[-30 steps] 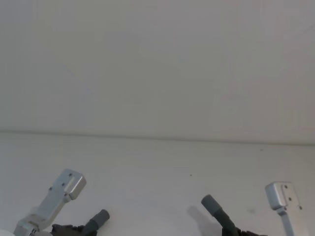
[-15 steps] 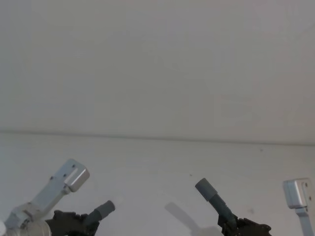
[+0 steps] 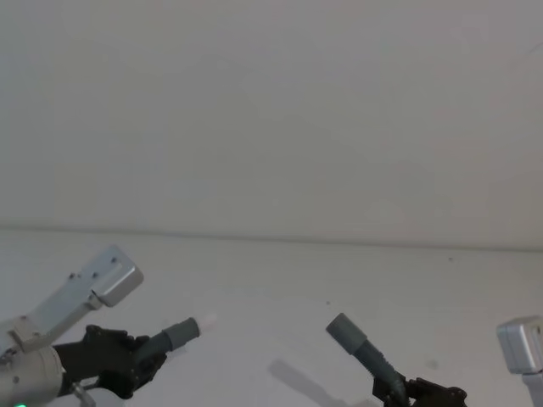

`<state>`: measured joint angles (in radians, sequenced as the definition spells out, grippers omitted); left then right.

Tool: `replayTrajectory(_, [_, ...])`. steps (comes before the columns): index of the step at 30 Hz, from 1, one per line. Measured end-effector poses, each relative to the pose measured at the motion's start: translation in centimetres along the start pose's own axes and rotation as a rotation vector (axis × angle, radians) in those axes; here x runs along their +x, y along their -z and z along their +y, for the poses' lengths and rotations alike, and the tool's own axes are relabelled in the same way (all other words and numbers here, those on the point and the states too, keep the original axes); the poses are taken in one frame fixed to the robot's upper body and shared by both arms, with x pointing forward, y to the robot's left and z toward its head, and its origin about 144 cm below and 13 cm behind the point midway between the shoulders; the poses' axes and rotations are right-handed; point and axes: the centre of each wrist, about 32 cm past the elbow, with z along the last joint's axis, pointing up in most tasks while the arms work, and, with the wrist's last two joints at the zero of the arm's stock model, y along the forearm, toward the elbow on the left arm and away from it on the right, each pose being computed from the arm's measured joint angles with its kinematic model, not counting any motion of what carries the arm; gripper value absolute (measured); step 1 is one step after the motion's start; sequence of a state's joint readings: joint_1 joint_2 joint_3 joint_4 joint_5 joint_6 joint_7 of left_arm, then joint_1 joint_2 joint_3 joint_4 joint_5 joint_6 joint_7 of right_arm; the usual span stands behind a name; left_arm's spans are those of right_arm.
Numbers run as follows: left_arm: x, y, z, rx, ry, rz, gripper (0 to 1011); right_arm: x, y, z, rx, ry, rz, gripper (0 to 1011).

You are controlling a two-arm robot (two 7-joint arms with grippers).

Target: Use both hands to pick up one end of the pipe from the table, align the ends, and insert them.

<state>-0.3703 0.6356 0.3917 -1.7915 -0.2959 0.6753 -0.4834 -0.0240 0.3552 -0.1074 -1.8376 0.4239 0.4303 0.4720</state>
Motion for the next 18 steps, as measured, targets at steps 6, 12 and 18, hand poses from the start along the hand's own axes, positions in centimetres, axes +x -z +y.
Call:
replayTrajectory(6, [1.0, -0.7, 0.6, -0.027, 0.043, -0.060, 299, 1.0, 0.6, -0.1, 0.013, -0.049, -0.043, 233])
replayTrajectory(12, [2.0, -1.2, 1.0, -0.046, 0.089, -0.110, 299, 1.7, 1.0, -0.3, 0.025, -0.084, -0.084, 233])
replayTrajectory(18, [2.7, -1.6, 1.1, -0.064, 0.138, -0.146, 299, 2.3, 1.6, -0.4, 0.048, -0.123, -0.132, 233])
